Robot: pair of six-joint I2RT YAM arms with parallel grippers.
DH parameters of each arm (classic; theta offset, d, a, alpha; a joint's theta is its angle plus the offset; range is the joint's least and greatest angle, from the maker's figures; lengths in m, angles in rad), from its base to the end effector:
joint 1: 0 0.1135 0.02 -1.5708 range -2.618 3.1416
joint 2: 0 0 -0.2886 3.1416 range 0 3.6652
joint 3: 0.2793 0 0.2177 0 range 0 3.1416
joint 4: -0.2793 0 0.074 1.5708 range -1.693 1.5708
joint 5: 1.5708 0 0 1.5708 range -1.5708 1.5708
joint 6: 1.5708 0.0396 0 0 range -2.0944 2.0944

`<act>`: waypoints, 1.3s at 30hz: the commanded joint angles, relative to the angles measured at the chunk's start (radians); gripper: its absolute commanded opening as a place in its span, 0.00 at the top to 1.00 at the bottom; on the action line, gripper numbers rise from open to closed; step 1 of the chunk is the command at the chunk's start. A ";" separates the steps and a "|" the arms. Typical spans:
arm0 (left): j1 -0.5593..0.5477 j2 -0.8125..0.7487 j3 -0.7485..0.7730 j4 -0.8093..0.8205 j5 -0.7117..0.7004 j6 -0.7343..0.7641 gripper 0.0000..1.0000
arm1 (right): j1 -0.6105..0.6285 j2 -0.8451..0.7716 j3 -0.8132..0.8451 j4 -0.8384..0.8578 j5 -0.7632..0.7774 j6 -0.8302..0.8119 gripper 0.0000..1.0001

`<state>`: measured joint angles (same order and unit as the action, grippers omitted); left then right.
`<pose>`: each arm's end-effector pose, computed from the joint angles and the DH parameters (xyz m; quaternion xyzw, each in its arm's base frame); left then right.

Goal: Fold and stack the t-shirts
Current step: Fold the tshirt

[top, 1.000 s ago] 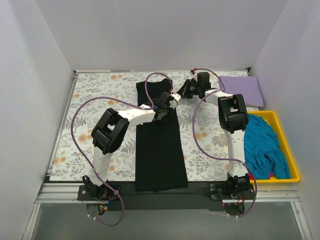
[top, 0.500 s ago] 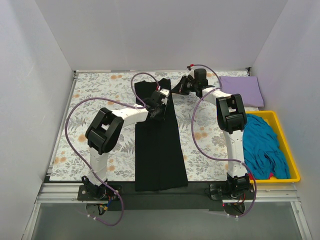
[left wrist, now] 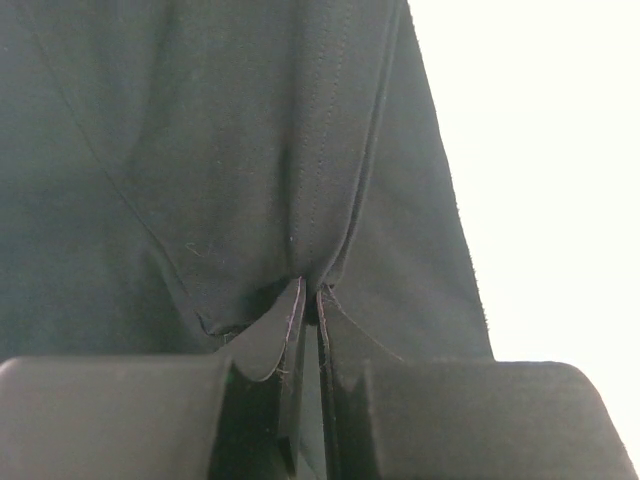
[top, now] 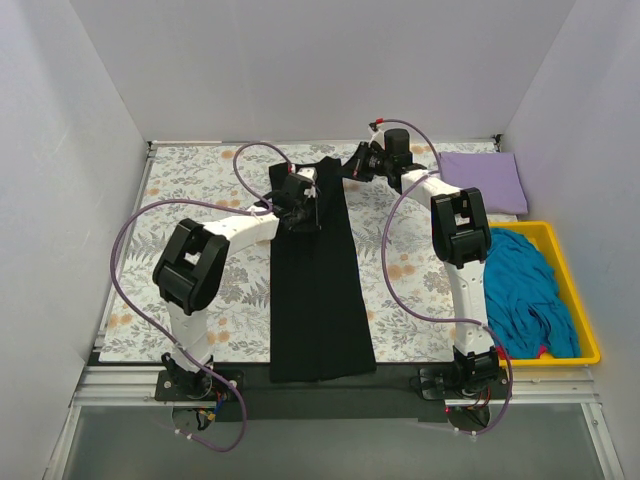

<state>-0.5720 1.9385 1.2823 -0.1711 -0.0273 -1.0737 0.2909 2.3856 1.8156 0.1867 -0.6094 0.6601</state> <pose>0.3395 -0.2173 0.2191 -0.2360 0.9012 -0.2576 0.2564 0.5082 0.1758 0.2093 -0.0199 0.8080 0.4654 0.3607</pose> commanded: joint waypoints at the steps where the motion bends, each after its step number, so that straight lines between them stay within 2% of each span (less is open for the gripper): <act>1: 0.052 -0.090 -0.017 0.013 0.062 -0.064 0.99 | 0.005 0.014 0.063 0.062 0.000 0.013 0.99; 10: 0.100 -0.104 -0.055 0.048 0.161 -0.124 0.98 | 0.024 0.058 0.105 0.089 -0.009 0.044 0.98; 20: 0.096 -0.032 0.011 0.078 0.337 -0.181 0.98 | 0.016 0.012 0.036 0.096 0.048 0.024 0.98; 30: 0.080 0.019 0.061 0.073 0.383 -0.169 0.97 | 0.016 0.003 0.031 0.094 0.062 0.004 0.97; 39: 0.095 -0.013 0.008 0.068 0.294 -0.213 0.97 | 0.016 0.015 0.051 0.096 0.033 0.004 0.97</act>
<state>-0.4843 1.9732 1.3052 -0.1032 0.2955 -1.2579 0.3134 2.4432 1.8492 0.2367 -0.5640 0.6769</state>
